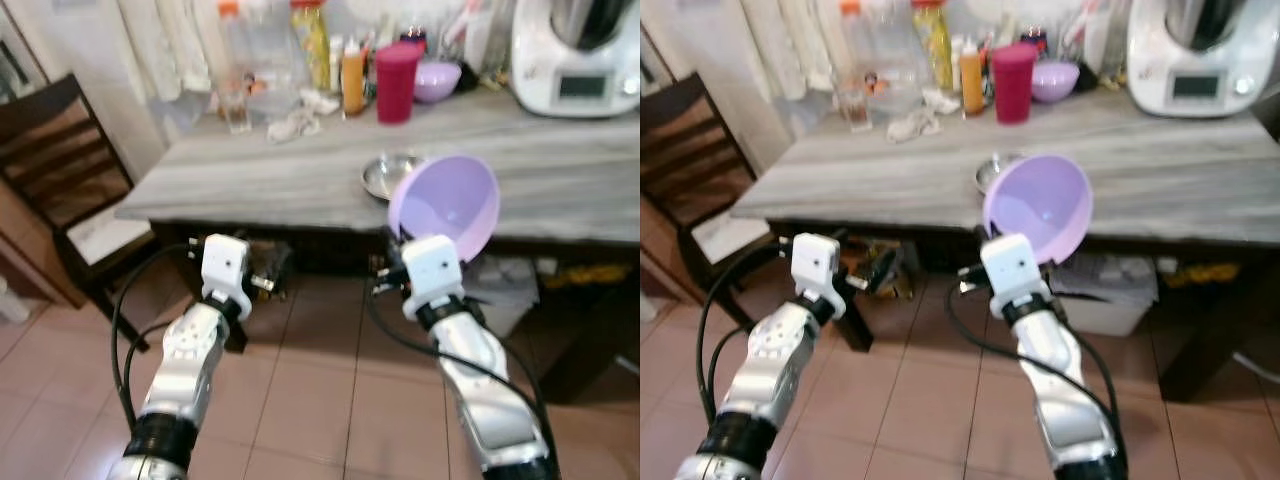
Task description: Setting the table
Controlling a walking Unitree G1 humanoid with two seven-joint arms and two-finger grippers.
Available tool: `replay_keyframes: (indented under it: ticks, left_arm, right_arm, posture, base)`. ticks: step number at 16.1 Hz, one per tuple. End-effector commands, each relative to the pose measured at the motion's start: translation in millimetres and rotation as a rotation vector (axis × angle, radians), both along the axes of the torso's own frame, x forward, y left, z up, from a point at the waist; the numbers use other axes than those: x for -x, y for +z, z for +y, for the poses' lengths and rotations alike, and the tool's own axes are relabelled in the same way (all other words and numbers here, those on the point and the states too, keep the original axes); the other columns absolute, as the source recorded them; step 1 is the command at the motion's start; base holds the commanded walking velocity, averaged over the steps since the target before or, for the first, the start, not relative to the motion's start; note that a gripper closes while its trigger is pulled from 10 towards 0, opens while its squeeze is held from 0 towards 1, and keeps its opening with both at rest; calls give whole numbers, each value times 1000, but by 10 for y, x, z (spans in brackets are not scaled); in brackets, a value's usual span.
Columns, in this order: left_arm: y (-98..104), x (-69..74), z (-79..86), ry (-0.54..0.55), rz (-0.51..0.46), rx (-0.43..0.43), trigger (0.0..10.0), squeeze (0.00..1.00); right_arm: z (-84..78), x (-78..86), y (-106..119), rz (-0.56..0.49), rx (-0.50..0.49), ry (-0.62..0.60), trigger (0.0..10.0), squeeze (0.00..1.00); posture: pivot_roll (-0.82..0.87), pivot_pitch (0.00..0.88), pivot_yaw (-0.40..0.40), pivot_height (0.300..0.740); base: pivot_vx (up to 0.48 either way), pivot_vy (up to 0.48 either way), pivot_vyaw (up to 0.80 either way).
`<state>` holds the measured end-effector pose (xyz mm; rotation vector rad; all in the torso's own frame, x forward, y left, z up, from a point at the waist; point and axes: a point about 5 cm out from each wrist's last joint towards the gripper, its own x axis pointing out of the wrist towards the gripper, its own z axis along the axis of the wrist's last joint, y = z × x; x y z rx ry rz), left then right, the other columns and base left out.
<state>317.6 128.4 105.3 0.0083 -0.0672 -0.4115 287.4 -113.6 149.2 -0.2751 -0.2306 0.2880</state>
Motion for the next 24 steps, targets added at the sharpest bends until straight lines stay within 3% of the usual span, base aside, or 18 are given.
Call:
replay_keyframes:
  ticks: [1,4,13,17,21,24]
  left_arm:
    - [72,-23,-71,-27,-25,1,10000,0]
    - [66,-17,-86,-30,-24,4,10000,0]
    - [67,4,-84,-27,-35,19,10000,0]
    - [104,132,-69,-83,-76,39,10000,0]
    - [-24,385,57,-186,-50,-41,10000,0]
    - [-44,459,114,-205,-51,-69,10000,0]
  right_arm:
    - [-64,-21,14,3,-2,-27,10000,0]
    - [-65,-25,18,3,-4,-23,10000,0]
    - [-70,-43,33,-1,7,-21,10000,0]
    - [-63,-34,35,0,8,-14,10000,0]
    - [-97,-34,41,17,26,21,10000,0]
    - [-76,-29,34,22,80,82,10000,0]
  posture:
    - [-292,0,122,740]
    - [-293,0,121,740]
    - [-295,0,110,740]
    - [-290,0,100,740]
    - [-283,0,83,740]
    - [-279,11,79,740]
  base:
    - [446,0,-475]
    - [442,0,-750]
    - [426,0,0]
    - [67,0,0]
    - [0,0,0]
    - [0,0,0]
